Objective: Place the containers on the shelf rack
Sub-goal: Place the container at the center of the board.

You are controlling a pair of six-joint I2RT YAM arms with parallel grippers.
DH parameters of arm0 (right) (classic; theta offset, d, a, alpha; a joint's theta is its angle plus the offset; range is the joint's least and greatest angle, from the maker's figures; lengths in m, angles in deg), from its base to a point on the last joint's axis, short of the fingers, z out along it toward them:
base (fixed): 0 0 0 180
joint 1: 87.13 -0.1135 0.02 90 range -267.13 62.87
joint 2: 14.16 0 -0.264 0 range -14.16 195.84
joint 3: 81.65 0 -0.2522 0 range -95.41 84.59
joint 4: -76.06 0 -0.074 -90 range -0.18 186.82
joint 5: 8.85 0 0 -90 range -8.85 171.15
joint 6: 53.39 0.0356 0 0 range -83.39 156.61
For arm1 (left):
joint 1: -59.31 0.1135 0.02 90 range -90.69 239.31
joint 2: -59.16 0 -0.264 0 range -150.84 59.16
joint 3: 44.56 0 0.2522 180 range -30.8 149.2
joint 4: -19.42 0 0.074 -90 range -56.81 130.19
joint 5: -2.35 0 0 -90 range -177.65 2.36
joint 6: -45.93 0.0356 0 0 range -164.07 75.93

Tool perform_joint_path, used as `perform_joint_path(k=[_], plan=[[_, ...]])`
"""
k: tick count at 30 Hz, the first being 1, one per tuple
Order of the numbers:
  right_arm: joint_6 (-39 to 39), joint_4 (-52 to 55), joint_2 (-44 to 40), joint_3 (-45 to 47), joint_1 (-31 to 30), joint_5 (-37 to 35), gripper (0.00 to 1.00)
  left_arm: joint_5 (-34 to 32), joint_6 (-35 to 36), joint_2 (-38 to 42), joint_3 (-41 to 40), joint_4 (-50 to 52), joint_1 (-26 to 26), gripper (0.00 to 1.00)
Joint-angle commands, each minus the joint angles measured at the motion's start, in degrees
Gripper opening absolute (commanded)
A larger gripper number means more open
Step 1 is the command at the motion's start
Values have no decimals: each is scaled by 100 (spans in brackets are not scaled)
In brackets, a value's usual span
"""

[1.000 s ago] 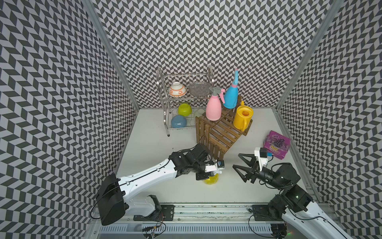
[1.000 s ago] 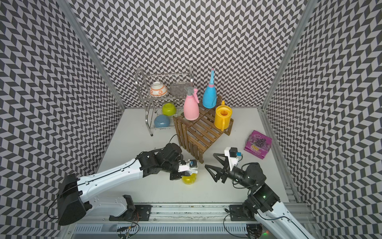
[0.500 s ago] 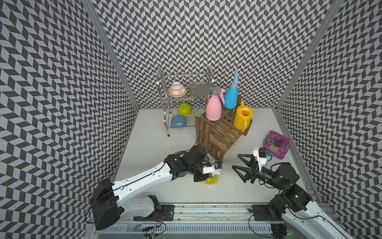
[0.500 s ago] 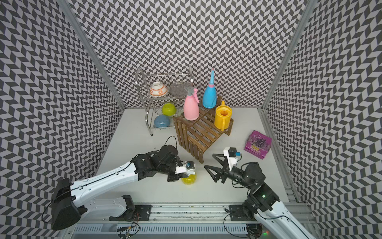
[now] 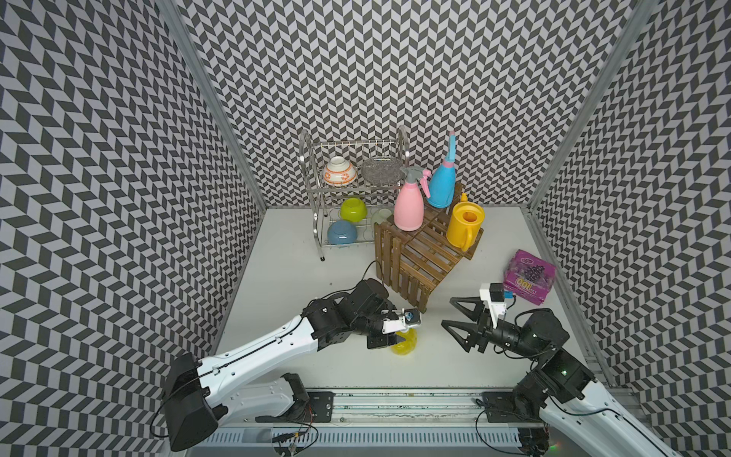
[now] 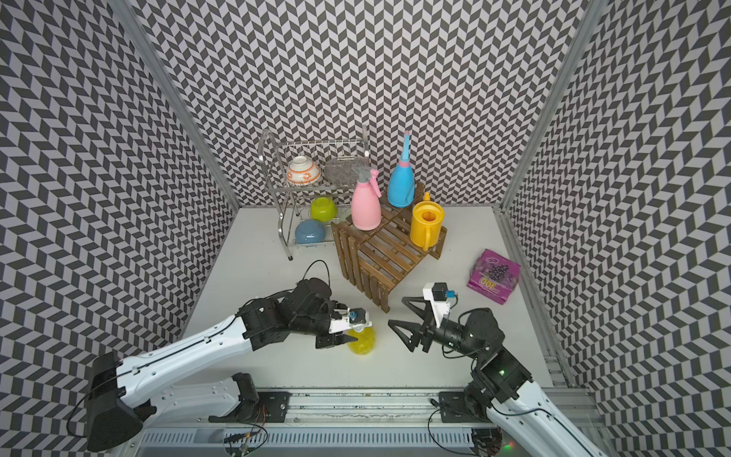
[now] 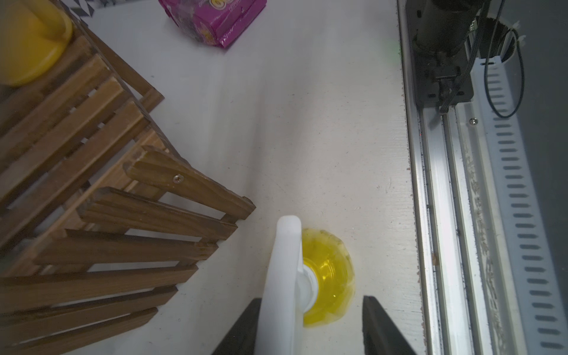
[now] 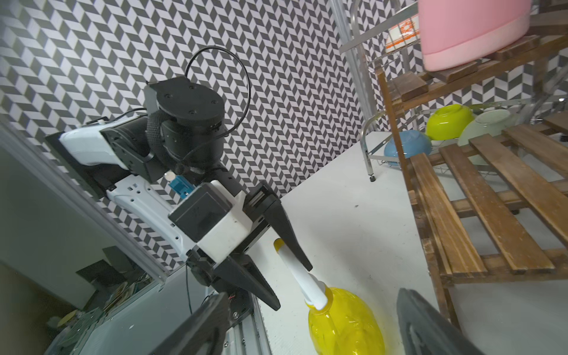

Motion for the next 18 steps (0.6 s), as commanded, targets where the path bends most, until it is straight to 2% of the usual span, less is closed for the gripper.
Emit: perform_joint_path(k=[1, 3, 6, 9, 13, 16, 18], plan=[[-205, -642, 168, 21, 15, 949, 88, 198, 83, 496, -46, -169, -19, 64], [-363, -838, 295, -3, -6, 1312, 88, 175, 87, 902, -100, -303, -24, 71], [-698, -1050, 425, -18, -100, 1665, 89, 120, -84, 1377, -140, -619, -24, 76], [-1128, -1267, 508, -27, -289, 1819, 90, -143, -617, 1808, -213, -1182, -15, 81], [-2171, -771, 860, -430, -638, 1778, 91, -1221, -2034, 2560, -514, -2162, 2, 87], [-2767, -79, 1350, -929, -751, 1677, 91, -2372, -3475, 3268, -1104, -3150, 11, 98], [-3049, 315, 1690, -1235, -800, 1583, 89, -3131, -4421, 3776, -1566, -3416, 19, 100]])
